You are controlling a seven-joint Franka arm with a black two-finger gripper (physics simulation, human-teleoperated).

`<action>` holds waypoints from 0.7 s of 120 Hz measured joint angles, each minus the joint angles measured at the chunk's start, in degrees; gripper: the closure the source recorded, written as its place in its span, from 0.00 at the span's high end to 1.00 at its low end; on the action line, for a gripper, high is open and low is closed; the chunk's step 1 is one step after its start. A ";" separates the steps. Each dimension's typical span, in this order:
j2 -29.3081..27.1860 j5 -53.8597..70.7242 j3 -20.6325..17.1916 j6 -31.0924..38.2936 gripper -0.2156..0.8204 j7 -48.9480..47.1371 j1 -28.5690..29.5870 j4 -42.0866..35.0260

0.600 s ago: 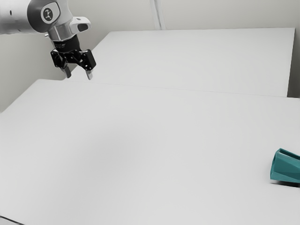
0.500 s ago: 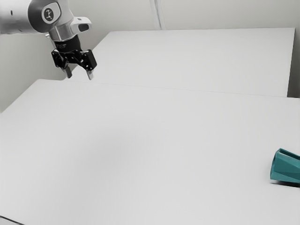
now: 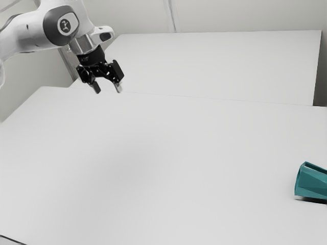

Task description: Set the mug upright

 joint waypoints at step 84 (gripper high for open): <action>3.09 -27.07 -0.18 21.16 0.77 17.19 -7.20 -13.59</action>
